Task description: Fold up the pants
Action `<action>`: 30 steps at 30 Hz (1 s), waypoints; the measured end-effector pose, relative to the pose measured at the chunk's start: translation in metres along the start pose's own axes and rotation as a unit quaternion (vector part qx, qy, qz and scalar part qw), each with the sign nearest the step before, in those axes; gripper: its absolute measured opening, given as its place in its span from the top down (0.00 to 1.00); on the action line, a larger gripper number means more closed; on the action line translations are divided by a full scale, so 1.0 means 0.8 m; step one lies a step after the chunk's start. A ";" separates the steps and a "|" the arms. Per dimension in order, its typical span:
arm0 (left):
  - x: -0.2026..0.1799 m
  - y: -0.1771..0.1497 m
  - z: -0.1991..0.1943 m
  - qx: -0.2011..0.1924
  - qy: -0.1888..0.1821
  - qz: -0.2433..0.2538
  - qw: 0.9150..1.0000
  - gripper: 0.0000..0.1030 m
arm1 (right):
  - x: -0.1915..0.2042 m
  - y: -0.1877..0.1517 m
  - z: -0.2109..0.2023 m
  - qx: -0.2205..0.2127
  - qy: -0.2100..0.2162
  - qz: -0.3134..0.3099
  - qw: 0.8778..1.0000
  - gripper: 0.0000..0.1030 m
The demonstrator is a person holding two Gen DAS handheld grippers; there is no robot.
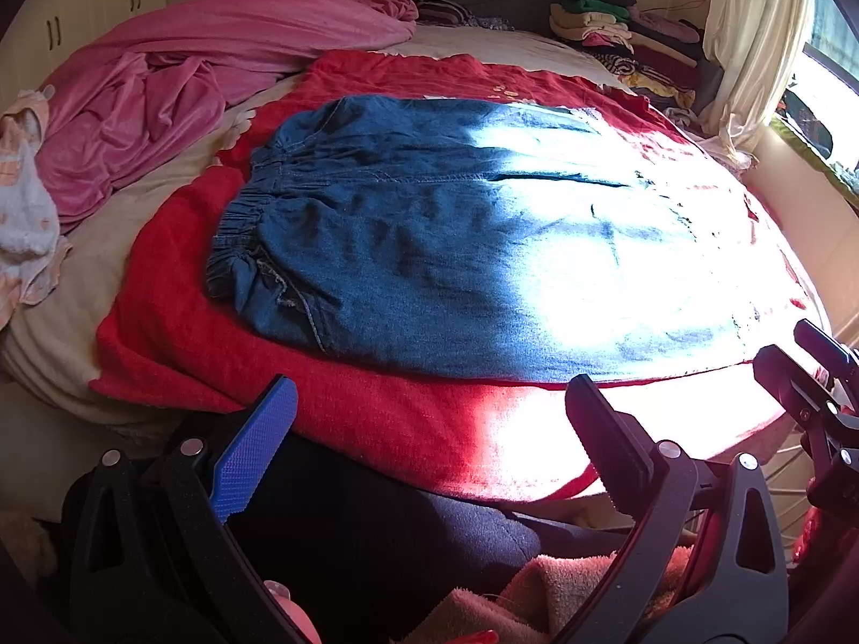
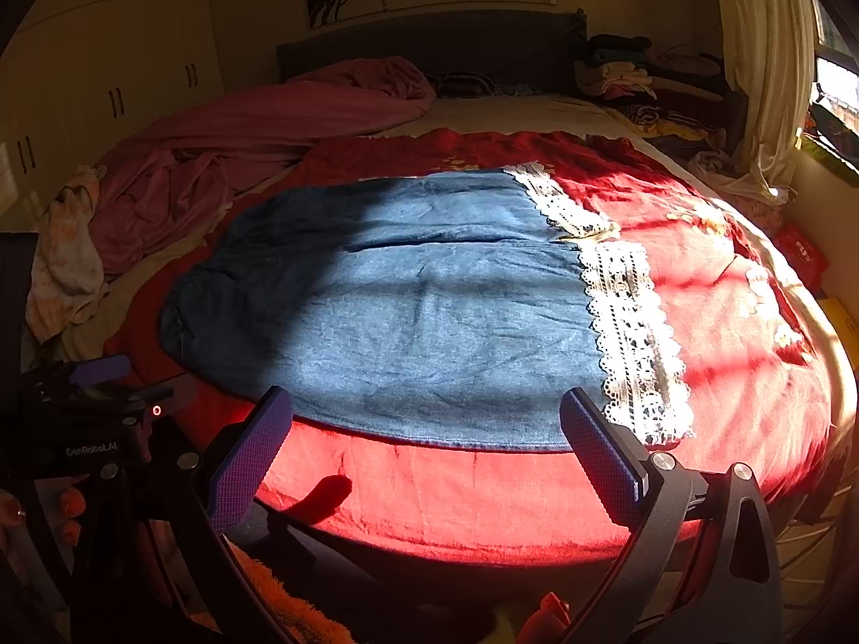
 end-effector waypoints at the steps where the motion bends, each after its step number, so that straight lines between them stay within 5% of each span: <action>1: 0.000 0.001 0.001 0.000 0.000 0.001 1.000 0.09 | 0.000 0.001 0.002 0.000 0.001 0.000 1.000 0.04; 16: 0.020 0.046 0.028 -0.002 -0.001 -0.003 1.000 0.09 | -0.027 0.043 0.059 0.012 0.024 0.025 0.999 0.04; 30: 0.092 0.138 0.081 0.010 0.034 -0.010 0.999 0.09 | -0.036 0.161 0.149 0.007 0.048 -0.015 0.999 0.04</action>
Point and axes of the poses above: each gripper's, at about its wrist camera, not at the fingertips, and z roughly the way its jaws point, x to its left, y to its top, the point moved 6 cm from there along z, roughly the way its jaws point, and after that the axes turned 8 degrees about -y, right-handed, at the moved point
